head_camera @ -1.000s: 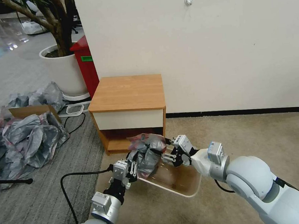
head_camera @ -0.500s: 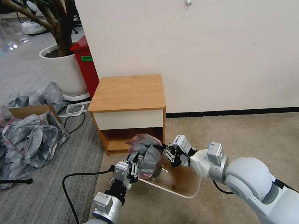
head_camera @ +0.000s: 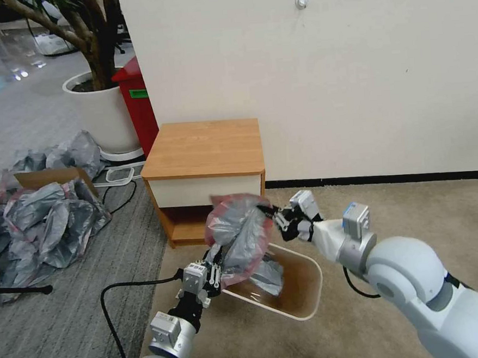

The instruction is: Pick up the garbage bag from the table and place it over the trash can.

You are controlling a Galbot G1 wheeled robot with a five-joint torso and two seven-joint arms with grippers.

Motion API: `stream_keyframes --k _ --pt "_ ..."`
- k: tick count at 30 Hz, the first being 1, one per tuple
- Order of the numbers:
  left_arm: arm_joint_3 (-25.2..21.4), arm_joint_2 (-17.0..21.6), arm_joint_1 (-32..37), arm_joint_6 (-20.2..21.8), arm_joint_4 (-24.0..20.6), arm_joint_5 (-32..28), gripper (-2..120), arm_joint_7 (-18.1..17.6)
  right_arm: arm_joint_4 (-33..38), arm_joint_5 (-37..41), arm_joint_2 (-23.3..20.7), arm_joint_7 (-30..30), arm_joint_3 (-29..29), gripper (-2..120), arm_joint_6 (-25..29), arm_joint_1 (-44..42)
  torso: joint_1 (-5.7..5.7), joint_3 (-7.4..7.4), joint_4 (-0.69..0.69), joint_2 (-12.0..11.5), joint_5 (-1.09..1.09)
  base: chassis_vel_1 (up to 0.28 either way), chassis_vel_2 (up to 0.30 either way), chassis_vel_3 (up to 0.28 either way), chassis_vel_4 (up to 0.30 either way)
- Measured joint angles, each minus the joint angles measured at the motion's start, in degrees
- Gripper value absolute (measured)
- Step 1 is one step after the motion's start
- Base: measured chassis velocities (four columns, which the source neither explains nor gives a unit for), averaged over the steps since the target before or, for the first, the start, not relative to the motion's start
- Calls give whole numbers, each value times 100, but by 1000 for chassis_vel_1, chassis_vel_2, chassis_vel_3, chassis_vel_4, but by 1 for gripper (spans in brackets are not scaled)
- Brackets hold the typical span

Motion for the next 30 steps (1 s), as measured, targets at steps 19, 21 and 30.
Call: stream_keyframes --k 19,21,30 --pt "-604 -46 -120 414 -57 -1326 10 -89 24 612 -798 -117 661 0 -197 -526 0 0 -1 0 0 0 0 0 0" --pt "-613 -46 -148 461 -37 -1419 10 -134 60 722 -852 -125 753 0 -196 -607 0 0 0 0 -1 0 0 0 0" --pt "-647 -70 -329 743 50 -2025 10 -444 202 1586 -849 -124 1257 0 -190 -1198 0 0 -1 0 0 0 0 0 0"
